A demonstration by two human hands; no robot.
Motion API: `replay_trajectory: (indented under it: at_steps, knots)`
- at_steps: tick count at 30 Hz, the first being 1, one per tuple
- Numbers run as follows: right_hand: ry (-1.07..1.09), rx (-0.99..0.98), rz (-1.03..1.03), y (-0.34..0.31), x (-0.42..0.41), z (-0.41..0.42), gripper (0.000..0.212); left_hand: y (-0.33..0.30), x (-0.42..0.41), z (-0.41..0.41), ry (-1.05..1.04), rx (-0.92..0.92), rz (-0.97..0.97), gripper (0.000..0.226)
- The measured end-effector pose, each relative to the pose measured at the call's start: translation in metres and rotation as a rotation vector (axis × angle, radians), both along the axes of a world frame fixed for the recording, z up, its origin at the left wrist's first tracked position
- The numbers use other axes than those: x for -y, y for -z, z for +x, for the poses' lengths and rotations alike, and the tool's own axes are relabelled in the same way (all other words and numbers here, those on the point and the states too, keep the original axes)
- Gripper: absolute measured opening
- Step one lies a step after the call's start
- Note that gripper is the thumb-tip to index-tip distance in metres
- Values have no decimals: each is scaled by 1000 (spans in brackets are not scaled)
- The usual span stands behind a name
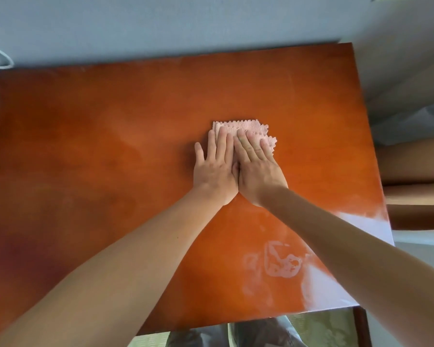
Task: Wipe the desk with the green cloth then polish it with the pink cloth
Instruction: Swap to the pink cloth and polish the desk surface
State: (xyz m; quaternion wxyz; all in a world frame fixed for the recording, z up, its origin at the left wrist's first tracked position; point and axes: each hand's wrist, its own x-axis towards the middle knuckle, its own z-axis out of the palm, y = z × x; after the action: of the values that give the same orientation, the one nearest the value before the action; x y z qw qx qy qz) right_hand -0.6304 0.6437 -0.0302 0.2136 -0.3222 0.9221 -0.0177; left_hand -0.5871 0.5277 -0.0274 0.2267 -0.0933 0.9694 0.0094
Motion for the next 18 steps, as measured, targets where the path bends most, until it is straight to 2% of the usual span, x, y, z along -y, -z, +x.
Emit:
replay_trajectory:
  at_steps: [8,18]
  knots:
    - [-28,14,-54,5,-33,73,62,2,-30,75,-23,-20,42,64]
    - [-51,-2,-109,5,-19,45,63,3,-16,52,-10,-39,34,65]
